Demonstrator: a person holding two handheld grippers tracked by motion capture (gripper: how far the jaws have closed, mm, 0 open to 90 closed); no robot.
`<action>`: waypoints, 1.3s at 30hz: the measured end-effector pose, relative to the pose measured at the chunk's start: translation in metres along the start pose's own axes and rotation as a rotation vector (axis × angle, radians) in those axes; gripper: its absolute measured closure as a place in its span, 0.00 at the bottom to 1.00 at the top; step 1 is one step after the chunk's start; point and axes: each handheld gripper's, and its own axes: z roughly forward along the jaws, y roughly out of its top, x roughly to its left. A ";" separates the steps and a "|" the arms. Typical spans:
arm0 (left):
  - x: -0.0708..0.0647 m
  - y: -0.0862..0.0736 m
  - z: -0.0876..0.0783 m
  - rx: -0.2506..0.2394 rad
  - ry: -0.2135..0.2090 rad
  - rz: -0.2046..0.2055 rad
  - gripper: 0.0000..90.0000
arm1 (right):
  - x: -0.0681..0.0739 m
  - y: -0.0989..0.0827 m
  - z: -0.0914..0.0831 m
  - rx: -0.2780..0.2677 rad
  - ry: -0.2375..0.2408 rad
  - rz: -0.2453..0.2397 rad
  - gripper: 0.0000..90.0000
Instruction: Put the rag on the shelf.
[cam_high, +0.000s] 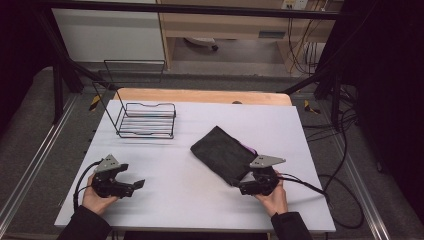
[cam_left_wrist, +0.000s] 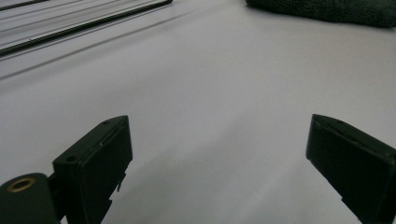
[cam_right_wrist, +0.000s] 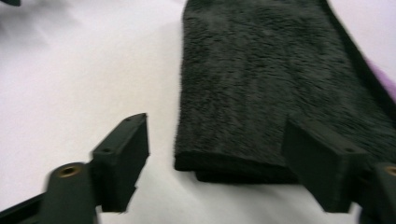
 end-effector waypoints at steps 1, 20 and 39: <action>0.000 0.000 0.000 0.000 0.001 0.000 0.08 | 0.002 0.001 0.002 0.005 0.002 -0.002 0.32; -0.001 0.000 0.002 0.012 0.005 0.001 0.09 | 0.009 -0.002 0.032 0.095 -0.047 -0.120 0.58; 0.000 0.000 0.001 0.004 0.004 -0.017 0.09 | 0.006 0.001 0.032 0.111 -0.072 -0.138 0.85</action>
